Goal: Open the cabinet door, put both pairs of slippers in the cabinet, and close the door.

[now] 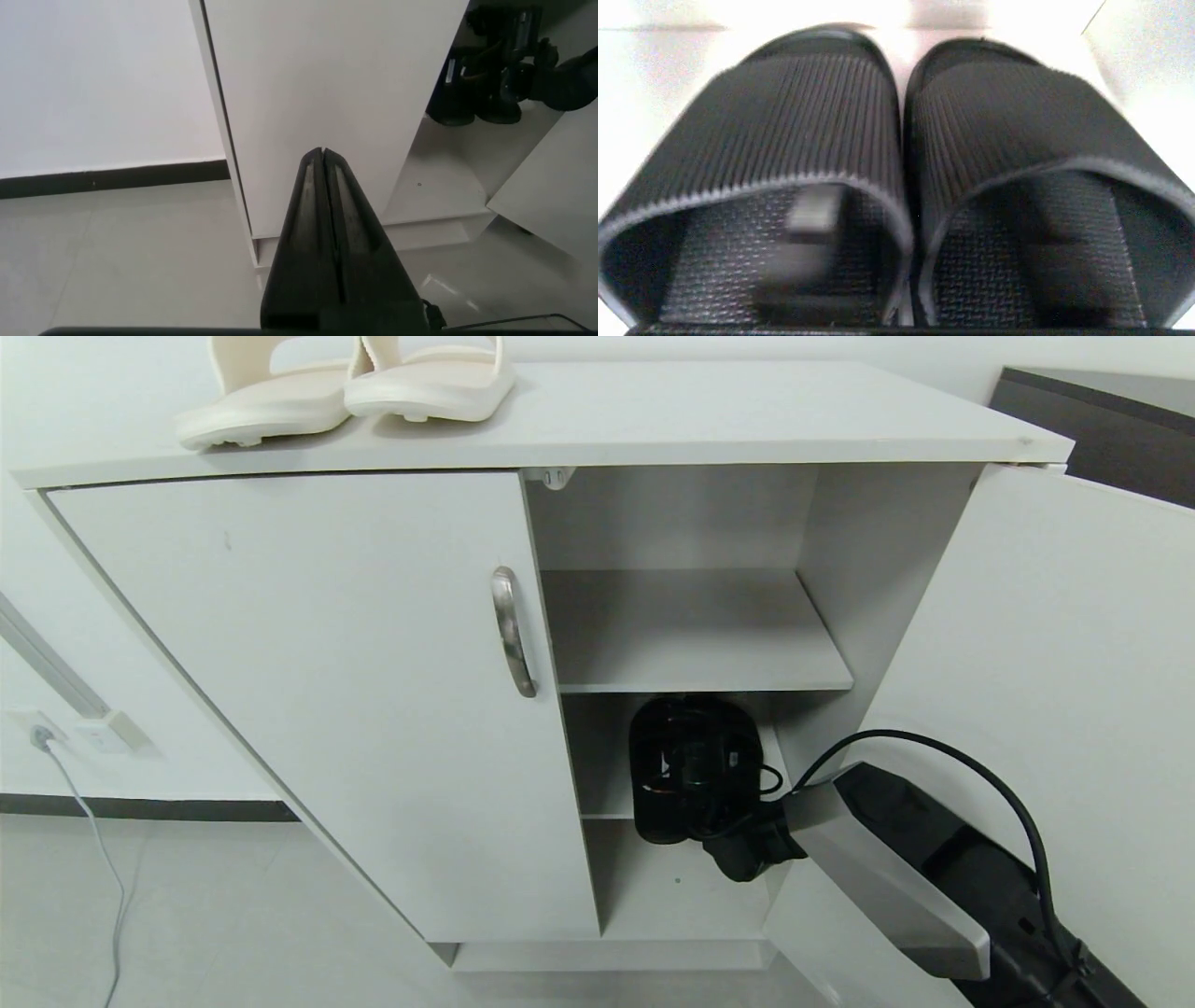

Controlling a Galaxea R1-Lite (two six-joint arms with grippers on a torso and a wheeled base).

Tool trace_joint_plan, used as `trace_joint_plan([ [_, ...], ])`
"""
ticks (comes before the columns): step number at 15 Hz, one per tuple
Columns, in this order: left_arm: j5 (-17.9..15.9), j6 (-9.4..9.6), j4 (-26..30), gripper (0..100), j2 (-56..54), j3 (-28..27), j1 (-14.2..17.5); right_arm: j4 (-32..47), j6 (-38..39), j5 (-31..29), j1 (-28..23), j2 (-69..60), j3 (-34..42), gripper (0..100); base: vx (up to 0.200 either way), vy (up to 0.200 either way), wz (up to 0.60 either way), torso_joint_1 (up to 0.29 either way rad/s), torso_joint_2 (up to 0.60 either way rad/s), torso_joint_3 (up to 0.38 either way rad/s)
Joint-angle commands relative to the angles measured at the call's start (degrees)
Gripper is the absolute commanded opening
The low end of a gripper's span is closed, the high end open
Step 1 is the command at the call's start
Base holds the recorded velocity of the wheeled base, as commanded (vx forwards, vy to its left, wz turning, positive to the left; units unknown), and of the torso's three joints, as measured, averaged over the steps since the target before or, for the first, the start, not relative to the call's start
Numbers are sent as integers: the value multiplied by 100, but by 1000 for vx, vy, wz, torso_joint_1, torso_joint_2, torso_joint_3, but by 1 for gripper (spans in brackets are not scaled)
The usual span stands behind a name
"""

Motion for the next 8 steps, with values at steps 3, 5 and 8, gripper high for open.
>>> trace_joint_plan([
  [3, 0, -1, 0, 0, 7, 1, 1, -218, -31, -3, 22, -152, 527, 100, 0, 0, 0, 0, 0, 0],
  [5, -9, -1, 0, 0, 7, 1, 1, -368, -31, -3, 22, -328, 799, 100, 0, 0, 0, 0, 0, 0],
  [8, -9, -1, 0, 0, 7, 1, 1, -491, -31, -12, 84, -547, 1115, 100, 0, 0, 0, 0, 0, 0],
])
